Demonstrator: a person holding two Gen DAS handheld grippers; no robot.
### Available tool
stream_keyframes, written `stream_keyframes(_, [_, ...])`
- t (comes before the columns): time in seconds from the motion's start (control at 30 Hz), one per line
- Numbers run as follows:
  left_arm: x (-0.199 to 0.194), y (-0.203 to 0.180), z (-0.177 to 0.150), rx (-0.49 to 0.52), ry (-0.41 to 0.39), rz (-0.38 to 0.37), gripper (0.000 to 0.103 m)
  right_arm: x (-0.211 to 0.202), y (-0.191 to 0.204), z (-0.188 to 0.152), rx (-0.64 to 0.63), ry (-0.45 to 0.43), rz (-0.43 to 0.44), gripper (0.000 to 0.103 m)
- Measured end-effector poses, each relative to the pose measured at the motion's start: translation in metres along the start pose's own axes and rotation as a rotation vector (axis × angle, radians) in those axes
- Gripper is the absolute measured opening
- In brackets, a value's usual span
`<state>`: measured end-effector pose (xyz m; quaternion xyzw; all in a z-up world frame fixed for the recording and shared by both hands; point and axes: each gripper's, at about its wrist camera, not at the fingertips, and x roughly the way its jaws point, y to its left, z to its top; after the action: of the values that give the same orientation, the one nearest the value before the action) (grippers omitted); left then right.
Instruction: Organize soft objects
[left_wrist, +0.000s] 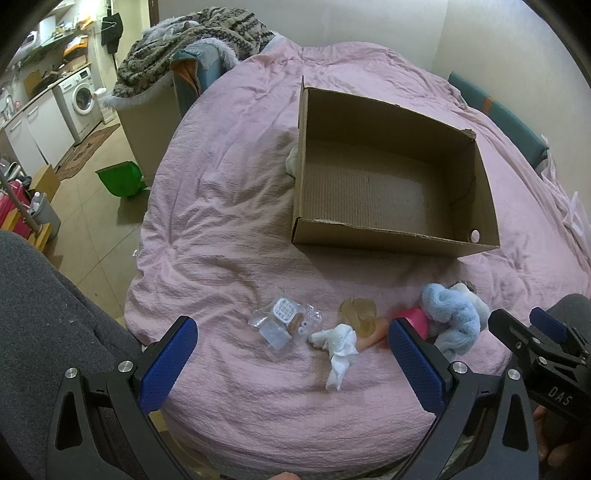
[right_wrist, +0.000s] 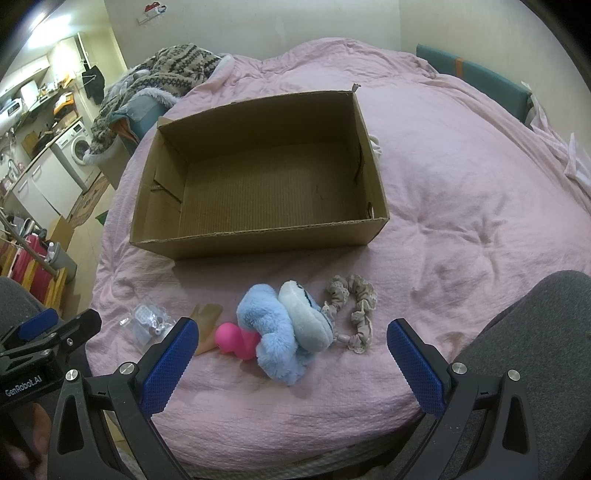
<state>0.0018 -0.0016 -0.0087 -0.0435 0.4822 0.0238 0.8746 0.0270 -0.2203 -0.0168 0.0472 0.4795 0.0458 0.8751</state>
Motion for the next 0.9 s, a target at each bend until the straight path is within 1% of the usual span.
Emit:
stream_keyframes(0.43, [0.0, 0.0, 0.0, -0.001, 0.001, 0.001, 0.103, 0.004, 0.002, 0.0, 0.004, 0.004, 0.004, 0.103])
stream_keyframes(0.5, [0.0, 0.0, 0.0, -0.001, 0.002, 0.001, 0.103, 0.001, -0.002, 0.001, 0.012, 0.012, 0.014, 0.103])
stream_keyframes(0.57, [0.001, 0.002, -0.001, -0.006, 0.003, 0.0, 0.103, 0.004, -0.006, 0.004, 0.046, 0.034, 0.043, 0.103])
stream_keyframes(0.6, [0.002, 0.003, -0.002, -0.01, 0.004, -0.001, 0.103, 0.005, -0.012, 0.006, 0.078, 0.053, 0.072, 0.103])
stream_keyframes(0.67, [0.003, 0.005, -0.003, -0.018, 0.006, -0.002, 0.103, 0.012, -0.027, 0.015, 0.155, 0.118, 0.159, 0.103])
stream_keyframes(0.77, [0.004, 0.007, -0.003, -0.03, 0.011, -0.004, 0.103, 0.028, -0.041, 0.032, 0.238, 0.251, 0.26, 0.103])
stream_keyframes(0.83, [0.004, 0.008, -0.002, -0.035, 0.015, -0.006, 0.103, 0.043, -0.044, 0.039, 0.253, 0.361, 0.296, 0.103])
stream_keyframes(0.87, [0.004, 0.008, -0.001, -0.037, 0.017, -0.006, 0.103, 0.05, -0.043, 0.04, 0.257, 0.404, 0.303, 0.103])
stream_keyframes(0.9, [0.004, 0.008, -0.001, -0.037, 0.02, -0.006, 0.103, 0.054, -0.041, 0.04, 0.258, 0.422, 0.304, 0.1])
